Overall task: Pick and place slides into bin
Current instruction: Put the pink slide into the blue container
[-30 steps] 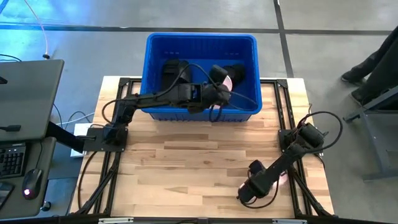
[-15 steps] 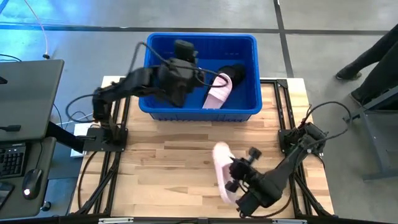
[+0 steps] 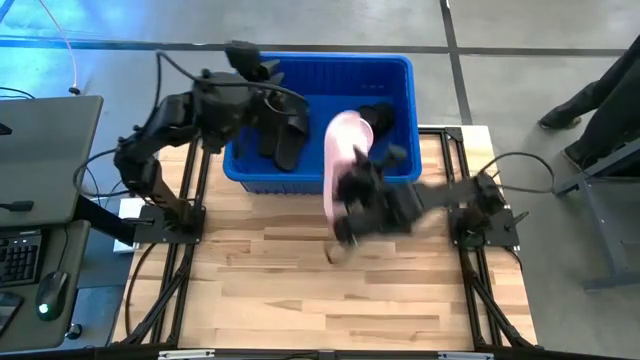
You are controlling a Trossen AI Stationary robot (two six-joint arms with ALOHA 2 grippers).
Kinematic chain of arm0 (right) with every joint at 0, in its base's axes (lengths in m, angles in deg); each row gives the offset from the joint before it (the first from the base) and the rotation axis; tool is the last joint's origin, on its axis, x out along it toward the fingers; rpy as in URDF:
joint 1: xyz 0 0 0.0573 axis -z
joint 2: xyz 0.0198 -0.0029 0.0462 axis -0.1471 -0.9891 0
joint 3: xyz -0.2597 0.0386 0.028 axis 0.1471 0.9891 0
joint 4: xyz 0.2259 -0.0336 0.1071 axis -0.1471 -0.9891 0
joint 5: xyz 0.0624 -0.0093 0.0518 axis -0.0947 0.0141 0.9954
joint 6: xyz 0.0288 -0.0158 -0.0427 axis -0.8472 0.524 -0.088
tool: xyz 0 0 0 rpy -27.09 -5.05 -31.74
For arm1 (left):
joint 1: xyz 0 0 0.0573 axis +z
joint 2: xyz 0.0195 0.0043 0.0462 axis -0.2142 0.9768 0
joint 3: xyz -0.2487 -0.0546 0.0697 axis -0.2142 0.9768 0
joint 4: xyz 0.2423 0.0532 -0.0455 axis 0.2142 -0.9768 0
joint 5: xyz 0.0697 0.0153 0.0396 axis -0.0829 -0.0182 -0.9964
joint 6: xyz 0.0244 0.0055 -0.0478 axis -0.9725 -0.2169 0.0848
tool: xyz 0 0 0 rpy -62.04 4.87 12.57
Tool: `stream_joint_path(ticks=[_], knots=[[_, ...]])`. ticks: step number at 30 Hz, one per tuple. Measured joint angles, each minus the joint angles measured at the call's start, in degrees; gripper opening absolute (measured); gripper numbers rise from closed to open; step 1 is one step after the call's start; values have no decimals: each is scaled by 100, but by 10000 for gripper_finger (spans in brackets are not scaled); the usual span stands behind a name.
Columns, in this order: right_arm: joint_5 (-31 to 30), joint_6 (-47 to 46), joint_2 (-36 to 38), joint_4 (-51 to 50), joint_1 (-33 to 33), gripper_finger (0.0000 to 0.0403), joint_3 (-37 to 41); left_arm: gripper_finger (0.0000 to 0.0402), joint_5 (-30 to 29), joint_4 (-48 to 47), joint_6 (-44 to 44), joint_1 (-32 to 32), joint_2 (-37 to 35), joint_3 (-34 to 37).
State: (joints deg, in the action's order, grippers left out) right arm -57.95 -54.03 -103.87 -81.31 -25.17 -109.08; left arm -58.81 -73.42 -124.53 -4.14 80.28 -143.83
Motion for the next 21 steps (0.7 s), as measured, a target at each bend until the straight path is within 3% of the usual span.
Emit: stream_joint_path(ticks=[3,5,9,12,14,16,21], knots=[[489,799,-13,766,942,1,235,124,-420,18,0,0,-163,0],[937,1910,-75,1796,1560,0,557,124,-669,24,29,0,-274,0],[2375,4464,-197,5233,2581,0,1503,124,-762,-30,288,0,-471,0],[3900,5374,-302,7897,3073,0,2141,124,-762,-209,302,0,-540,0],[4496,5672,-455,9077,3292,0,2427,124,-753,-386,392,0,-552,2],[4880,5725,-653,9541,3475,0,2584,124,-754,-590,446,0,-559,2],[5484,5675,-1255,9588,3870,0,2669,124,-722,-1021,637,0,-553,6]])
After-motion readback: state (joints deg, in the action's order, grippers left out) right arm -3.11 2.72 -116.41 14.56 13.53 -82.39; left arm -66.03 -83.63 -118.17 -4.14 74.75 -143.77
